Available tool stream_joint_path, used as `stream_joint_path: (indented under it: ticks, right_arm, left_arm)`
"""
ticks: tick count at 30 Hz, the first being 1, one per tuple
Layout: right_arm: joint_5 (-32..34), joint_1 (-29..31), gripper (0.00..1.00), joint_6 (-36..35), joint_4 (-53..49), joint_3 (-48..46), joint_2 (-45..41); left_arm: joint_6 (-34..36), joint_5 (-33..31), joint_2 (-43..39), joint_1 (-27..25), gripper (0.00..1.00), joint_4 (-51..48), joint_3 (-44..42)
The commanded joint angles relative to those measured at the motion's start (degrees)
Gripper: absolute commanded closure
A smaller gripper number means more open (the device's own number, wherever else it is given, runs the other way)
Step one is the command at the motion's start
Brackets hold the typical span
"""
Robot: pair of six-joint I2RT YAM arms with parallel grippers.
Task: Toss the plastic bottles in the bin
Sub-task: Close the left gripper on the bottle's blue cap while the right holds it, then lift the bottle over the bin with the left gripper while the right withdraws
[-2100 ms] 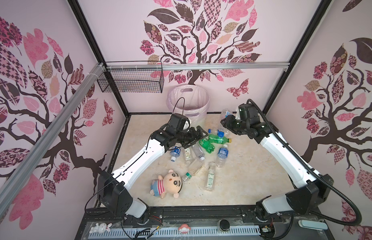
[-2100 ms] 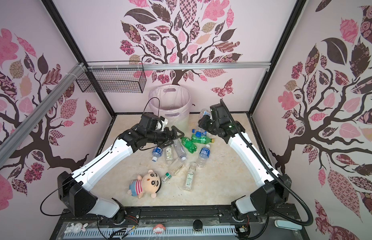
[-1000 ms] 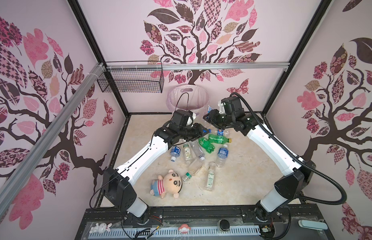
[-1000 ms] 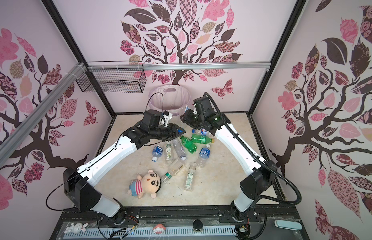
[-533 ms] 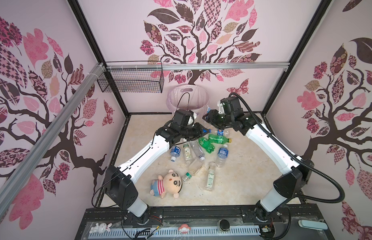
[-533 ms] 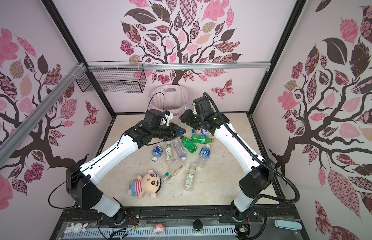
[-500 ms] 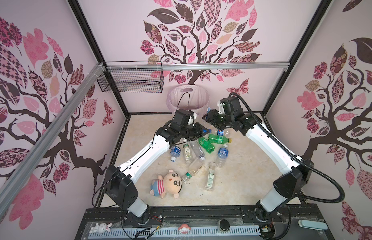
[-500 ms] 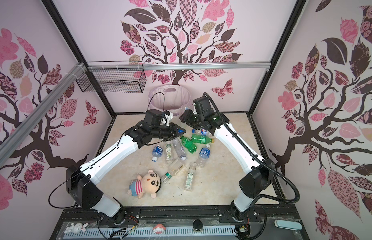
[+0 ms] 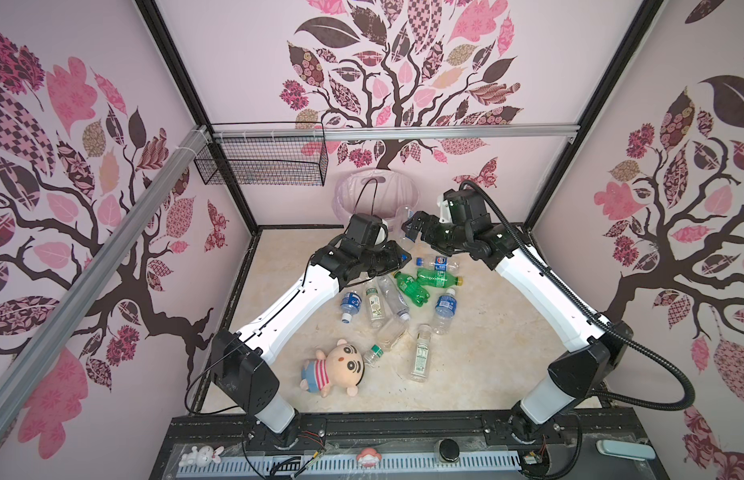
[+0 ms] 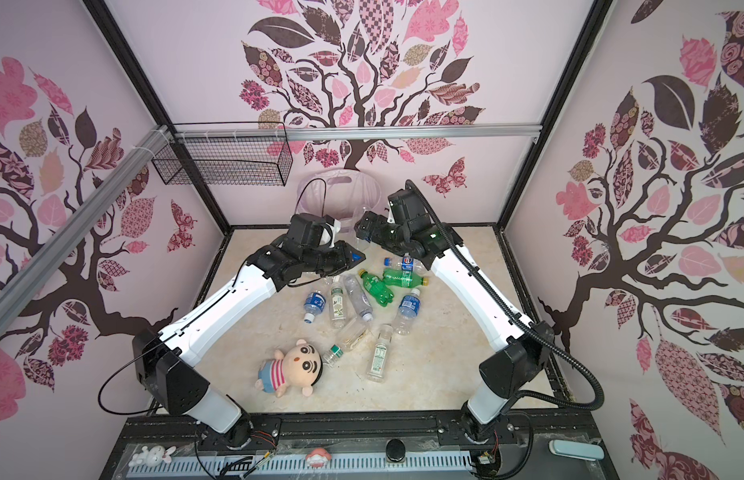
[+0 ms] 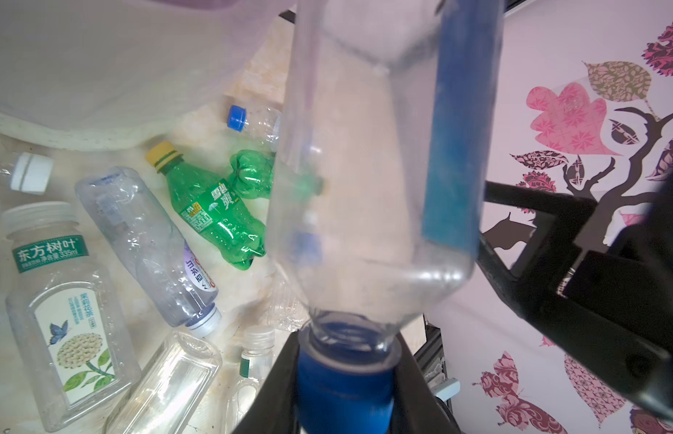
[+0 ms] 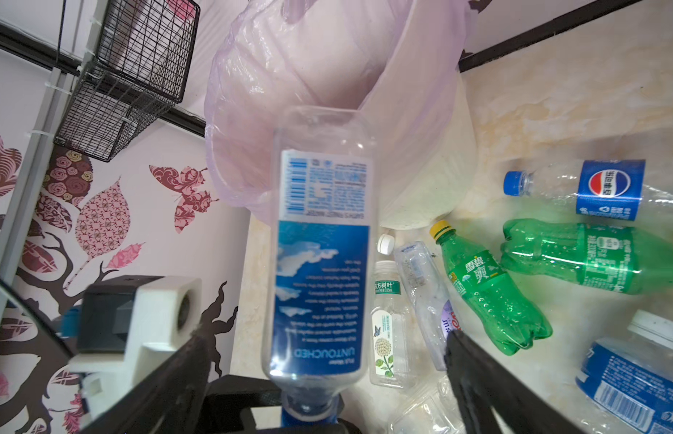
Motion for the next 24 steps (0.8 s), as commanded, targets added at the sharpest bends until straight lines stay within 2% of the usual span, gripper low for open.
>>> stream_joint_path:
  ticks: [1,8,12,19,24]
  right_arm:
    - [3.1,0.3,0.0,-2.0,-0.3,2.3,-5.5]
    - [5.0,-0.2,0.0,-5.2,0.8,2.5,-8.3]
    - [7.8,0.9,0.0,-10.8,-0.9,4.2,-7.8]
    - [14.8,5.6,0.0,-20.6,-1.0,4.3,-8.4]
    - [17.2,8.6,0.0,-23.5,-0.5,4.6,-8.3]
  left_arm:
    - [3.0,-3.6,0.6,1.3,0.79,-2.8,5.2]
    - [3.0,-5.4,1.3,6.4,0.8,-3.5,11.8]
    - [4.5,-6.4,3.9,9.1,0.8,-3.6,18.6]
    - [10.8,-11.8,11.3,9.7,0.78,-6.2,39.4]
    - [13.3,-16.3,11.6,9.7,0.78,-0.8,45.2]
